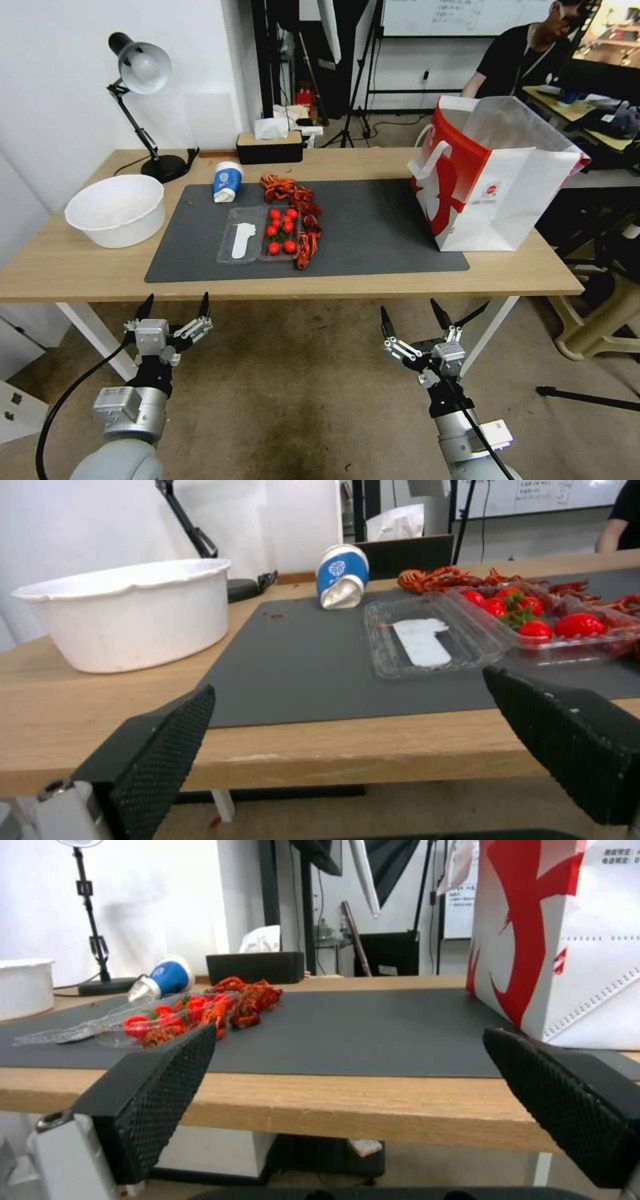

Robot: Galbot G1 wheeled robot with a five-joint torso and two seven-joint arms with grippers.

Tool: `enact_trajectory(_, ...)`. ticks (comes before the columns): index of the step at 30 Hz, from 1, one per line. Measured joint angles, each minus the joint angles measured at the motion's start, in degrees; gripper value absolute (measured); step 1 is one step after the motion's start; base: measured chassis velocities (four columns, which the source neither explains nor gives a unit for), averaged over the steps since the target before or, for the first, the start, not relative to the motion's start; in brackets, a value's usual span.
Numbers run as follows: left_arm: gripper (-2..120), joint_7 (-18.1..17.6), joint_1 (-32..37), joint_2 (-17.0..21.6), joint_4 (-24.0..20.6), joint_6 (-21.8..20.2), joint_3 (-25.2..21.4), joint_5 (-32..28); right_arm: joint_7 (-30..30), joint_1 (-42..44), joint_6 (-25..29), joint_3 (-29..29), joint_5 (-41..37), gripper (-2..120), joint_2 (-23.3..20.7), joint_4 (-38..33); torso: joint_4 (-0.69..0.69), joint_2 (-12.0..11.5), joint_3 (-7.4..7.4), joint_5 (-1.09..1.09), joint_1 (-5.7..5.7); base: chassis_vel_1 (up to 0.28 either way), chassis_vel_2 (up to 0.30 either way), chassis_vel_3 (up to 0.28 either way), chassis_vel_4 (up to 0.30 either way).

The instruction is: Pick up the trash from the table and place it into the takeout bag.

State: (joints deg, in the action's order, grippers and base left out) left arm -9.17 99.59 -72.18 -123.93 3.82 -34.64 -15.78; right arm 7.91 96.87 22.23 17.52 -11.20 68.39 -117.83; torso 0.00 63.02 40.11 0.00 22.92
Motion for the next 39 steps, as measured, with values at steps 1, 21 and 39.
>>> enact_trajectory(1,100,-0.1,-0.2,0.0,0.2,-0.1,0.1,0.0,0.0,0.0,0.0,0.0,0.0,100,0.0,0.0,0.0,0.0,0.0,0.0,0.0,0.0,0.0,0.0,0.0)
enact_trajectory(21,100,-2.4,-24.9,13.7,7.4,-13.5,7.2,-15.4,0.4,-2.5,-1.4,-0.7,-0.4,100,-0.3,2.1,0.01,0.0,0.01,-0.01,0.01,0.0,0.0,0.0,0.0)
enact_trajectory(39,100,-4.8,-65.7,17.5,32.8,-22.8,29.2,-30.0,0.6,-1.8,-2.3,0.6,0.0,100,0.6,2.6,0.0,0.0,0.01,0.0,0.01,0.0,0.0,0.0,0.0)
